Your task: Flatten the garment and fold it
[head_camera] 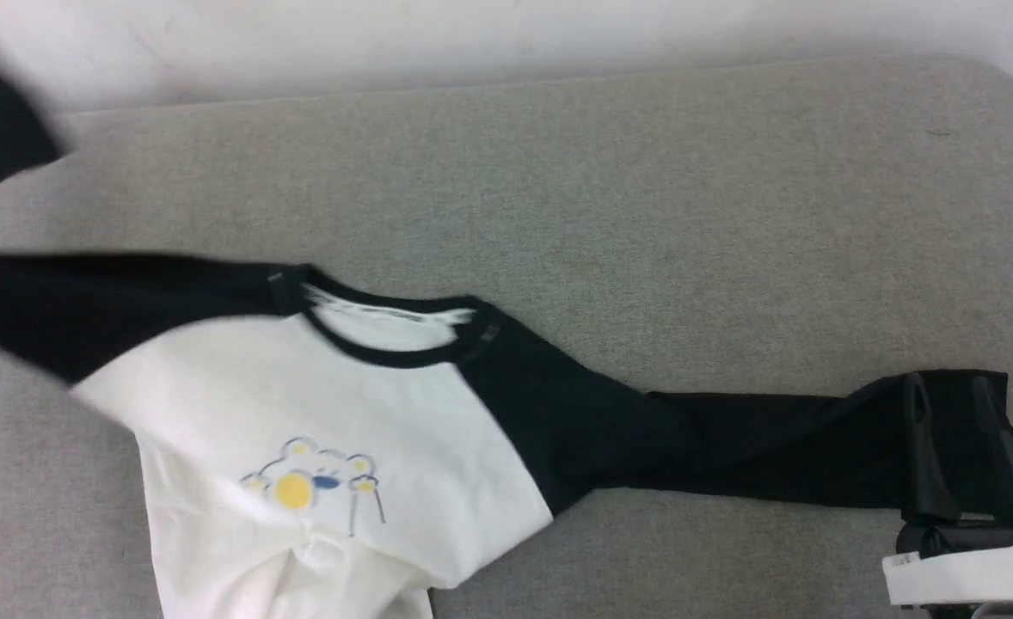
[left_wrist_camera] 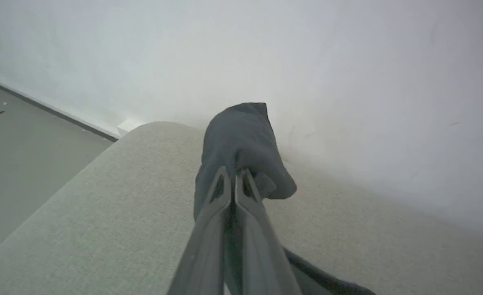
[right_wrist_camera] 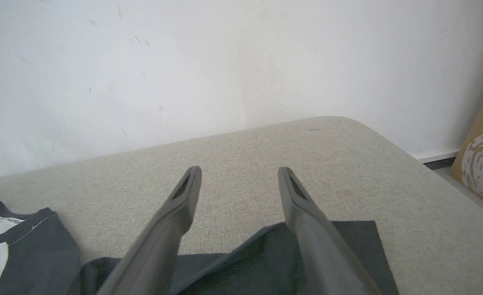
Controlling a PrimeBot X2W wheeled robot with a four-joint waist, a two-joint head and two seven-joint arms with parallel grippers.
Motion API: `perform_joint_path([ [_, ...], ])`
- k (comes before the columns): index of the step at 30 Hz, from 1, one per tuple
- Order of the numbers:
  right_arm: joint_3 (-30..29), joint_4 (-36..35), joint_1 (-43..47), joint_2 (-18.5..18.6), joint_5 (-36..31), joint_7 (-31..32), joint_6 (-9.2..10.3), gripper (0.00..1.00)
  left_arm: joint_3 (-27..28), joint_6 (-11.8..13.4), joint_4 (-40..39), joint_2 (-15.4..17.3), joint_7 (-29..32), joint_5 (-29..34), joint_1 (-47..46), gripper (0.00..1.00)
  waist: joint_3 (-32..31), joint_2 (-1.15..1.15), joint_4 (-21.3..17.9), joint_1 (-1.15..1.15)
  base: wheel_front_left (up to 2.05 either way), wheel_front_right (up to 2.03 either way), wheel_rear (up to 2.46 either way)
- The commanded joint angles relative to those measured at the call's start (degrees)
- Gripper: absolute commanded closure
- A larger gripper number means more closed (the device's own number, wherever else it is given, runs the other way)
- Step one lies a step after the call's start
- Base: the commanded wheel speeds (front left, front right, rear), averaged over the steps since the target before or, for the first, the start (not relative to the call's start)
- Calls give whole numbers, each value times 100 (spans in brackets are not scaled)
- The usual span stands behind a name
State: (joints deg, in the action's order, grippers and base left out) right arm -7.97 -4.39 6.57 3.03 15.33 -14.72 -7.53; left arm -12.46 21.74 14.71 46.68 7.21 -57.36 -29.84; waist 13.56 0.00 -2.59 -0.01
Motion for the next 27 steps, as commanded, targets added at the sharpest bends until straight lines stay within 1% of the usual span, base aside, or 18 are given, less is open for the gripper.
perform_joint_path([
  [1, -46, -36, 59, -15, -73, -28, 4, 0, 294, 177, 213, 50, -266, -124, 465, 100, 58, 0, 40, 1, 0, 0, 0],
  [3, -67, -52, 61, -15, -103, -27, 4, 0, 575, 286, 395, 24, -476, -283, 906, 100, 98, 0, 62, 1, 0, 0, 0],
  [6, -70, -58, 61, -15, -148, -1, 4, 0, 765, 142, 431, -215, -625, -567, 1405, 100, 136, 0, 131, 1, 0, 0, 0],
  [8, -59, -73, 62, -15, -168, 32, 4, 0, 747, 15, 390, -407, -680, -672, 1578, 100, 145, 0, 198, 1, 0, 0, 0],
  [9, -59, -73, 62, -15, -168, 32, 4, 0, 747, 15, 390, -407, -680, -672, 1578, 100, 145, 0, 198, 1, 0, 0, 0],
  [11, -27, -84, 59, -15, -191, 68, 4, 0, 634, -83, 392, -594, -612, -753, 1676, 100, 126, 0, 256, 1, 0, 0, 0],
  [12, -10, -89, 58, -15, -201, 86, 4, 0, 622, -105, 392, -637, -740, -698, 1659, 100, 113, 0, 286, 1, 0, 0, 0],
  [13, 1, -88, 60, -15, -210, 103, 4, 0, 642, -28, 428, -723, -808, -702, 1618, 100, 82, 0, 315, 1, 0, 0, 0],
  [14, 16, -82, 62, -15, -219, 125, 4, 0, 594, -36, 398, -793, -821, -694, 1587, 9, 45, 0, 334, 1, 0, 0, 0],
  [15, 37, -77, 66, -15, -227, 147, 4, 0, 532, -52, 354, -773, -922, -574, 1559, 0, 10, 0, 340, 1, 0, 0, 0],
  [17, 41, -82, 90, -15, -231, 175, 4, 0, 497, -87, 167, -726, -1196, -363, 1445, 0, -50, 0, 362, 1, 0, 0, 0],
  [19, 1, -87, 136, -15, -228, 187, 4, 0, 493, -127, -138, -751, -1282, -329, 1340, 0, -111, 0, 407, 1, 0, 0, 0],
  [20, -14, -92, 162, -15, -226, 188, 4, 0, 507, -112, -326, -709, -1358, -260, 1289, 0, -132, 0, 427, 1, 0, 0, 0],
  [22, 5, -96, 200, -15, -225, 199, 4, 0, 485, -39, -701, -491, -1520, 29, 1246, 0, -159, 0, 438, 1, 0, 0, 0],
  [25, 32, -99, 222, -15, -198, 198, 4, 0, 429, 134, -1445, -249, -1790, 503, 1225, 0, -193, 0, 439, 1, 0, 0, 0],
  [27, 37, -98, 230, -15, -181, 191, 4, 0, 352, 230, -2042, -272, -1912, 721, 1256, 0, -210, 0, 440, 1, 0, 0, 0],
])
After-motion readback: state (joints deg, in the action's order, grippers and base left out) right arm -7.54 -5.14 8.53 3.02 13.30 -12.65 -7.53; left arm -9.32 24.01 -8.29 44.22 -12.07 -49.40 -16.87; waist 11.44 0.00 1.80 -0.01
